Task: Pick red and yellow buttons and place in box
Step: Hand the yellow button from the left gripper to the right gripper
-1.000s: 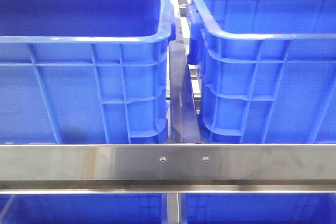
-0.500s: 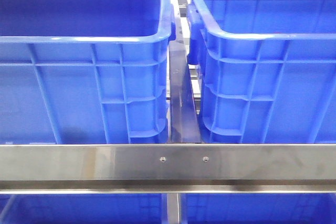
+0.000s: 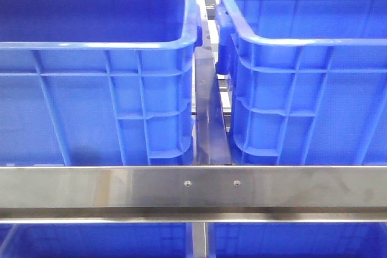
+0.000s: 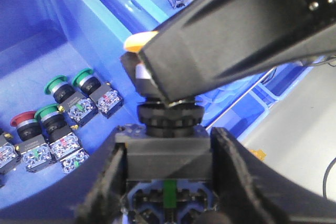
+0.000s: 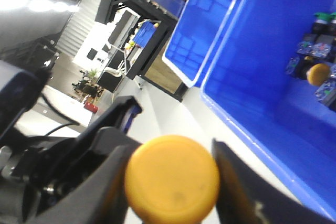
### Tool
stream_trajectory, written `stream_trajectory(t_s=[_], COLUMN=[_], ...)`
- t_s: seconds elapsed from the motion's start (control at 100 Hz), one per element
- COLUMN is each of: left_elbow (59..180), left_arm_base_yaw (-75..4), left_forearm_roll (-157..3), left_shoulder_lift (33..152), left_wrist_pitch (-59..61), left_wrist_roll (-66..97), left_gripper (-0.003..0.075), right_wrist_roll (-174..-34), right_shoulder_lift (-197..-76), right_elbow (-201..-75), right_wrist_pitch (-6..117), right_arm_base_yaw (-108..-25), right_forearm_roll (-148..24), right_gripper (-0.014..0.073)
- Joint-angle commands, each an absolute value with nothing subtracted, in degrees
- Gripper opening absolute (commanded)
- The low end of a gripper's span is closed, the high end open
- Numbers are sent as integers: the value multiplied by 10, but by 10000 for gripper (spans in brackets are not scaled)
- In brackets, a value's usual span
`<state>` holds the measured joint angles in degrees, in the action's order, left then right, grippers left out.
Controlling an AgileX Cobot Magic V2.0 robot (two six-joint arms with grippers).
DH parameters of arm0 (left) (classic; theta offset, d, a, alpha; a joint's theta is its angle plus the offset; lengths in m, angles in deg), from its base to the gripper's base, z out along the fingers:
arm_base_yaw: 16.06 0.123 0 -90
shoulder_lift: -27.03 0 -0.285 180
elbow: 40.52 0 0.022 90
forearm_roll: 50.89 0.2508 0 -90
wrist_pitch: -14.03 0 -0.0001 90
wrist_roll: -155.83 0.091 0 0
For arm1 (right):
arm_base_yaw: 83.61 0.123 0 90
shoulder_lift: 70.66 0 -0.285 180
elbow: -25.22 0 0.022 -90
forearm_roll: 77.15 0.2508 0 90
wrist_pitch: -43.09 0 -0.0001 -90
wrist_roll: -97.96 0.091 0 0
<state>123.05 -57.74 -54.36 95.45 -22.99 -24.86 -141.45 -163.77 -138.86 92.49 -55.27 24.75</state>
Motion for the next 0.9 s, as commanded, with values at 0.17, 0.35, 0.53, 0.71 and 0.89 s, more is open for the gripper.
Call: stream_trajectory(t_s=[0.17,0.35,0.53,0.71,0.89], left_elbow=[1248,1248,1248,1248,1248], left_arm_base_yaw=[-581,-581,-580,-580,-572], left_forearm_roll=[-549,-549,-545,-537,-532], left_shoulder_lift=[943,943,943,941,925], left_wrist_pitch=[-188,-190,-194,-205,-203], left_wrist_roll=[-251,-251,-251,-251,-255], left_gripper=[36,300,556,564,564], right_wrist_roll=[-1419,-1419,-1425,-1455,-1492], right_shoulder_lift=[-1619,-1619,-1619,-1619,-1619], right_elbow=[-1408,-1408,-1408,-1411,-1426], right_wrist_pitch=[958,958,958,948,907], right_arm_base_yaw=[-553,-553,-553,-556,-556], right_forearm_roll=[328,328,328,328,328], right_gripper=[157,157,157,157,157])
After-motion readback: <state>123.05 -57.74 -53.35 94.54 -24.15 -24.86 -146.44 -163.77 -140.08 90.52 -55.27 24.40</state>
